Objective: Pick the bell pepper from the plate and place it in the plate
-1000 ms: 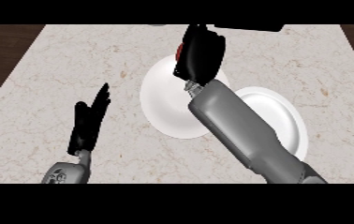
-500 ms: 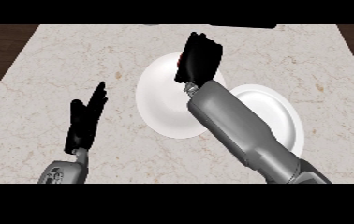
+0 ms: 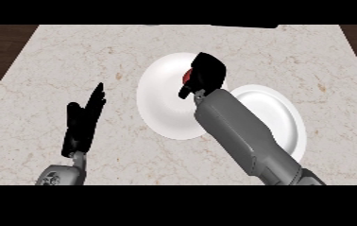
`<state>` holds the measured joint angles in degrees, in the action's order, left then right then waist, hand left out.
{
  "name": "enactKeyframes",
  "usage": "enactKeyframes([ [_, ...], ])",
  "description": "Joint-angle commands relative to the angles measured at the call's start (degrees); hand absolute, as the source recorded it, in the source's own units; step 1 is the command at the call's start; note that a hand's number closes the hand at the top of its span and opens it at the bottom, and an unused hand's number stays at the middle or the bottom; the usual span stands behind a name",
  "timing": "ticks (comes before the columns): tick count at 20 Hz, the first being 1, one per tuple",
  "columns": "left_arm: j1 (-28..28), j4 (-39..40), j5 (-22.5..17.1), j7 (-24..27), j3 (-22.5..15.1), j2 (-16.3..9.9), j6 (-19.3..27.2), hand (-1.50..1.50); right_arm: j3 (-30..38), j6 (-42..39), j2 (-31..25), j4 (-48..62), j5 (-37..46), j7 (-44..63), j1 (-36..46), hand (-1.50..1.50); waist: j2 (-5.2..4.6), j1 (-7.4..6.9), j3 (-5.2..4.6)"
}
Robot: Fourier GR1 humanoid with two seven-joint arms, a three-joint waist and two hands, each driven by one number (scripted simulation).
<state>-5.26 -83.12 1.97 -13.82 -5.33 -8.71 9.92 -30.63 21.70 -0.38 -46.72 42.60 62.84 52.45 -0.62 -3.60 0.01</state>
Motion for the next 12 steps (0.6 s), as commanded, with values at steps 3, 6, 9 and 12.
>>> enactKeyframes([
  [3, 1.6, 1.8, -0.7, 2.9, 1.3, -0.1, -1.1, 0.00, -6.1, 3.2, 0.4, 2.5, -12.2, -1.4, -0.7, -1.50, 0.17, 1.08, -0.01],
  [6, 0.7, 0.4, 0.1, 0.3, 1.4, 0.3, 0.2, 0.00, -4.9, 8.0, 0.4, -0.9, -11.7, -5.8, 0.8, -1.50, 0.38, 1.91, 0.00],
  [9, 2.4, -0.7, 0.7, 0.4, 0.9, 0.1, 0.6, 0.00, -1.7, 19.0, 0.4, -5.6, -9.6, -13.8, -1.6, -1.50, 0.49, 2.27, 0.09],
  [12, 1.5, -0.4, 0.6, 0.0, 0.8, 0.6, 0.8, 0.00, 0.4, 28.5, 0.4, -11.1, -10.5, -16.1, -3.0, -1.50, 0.61, 2.68, 0.12],
])
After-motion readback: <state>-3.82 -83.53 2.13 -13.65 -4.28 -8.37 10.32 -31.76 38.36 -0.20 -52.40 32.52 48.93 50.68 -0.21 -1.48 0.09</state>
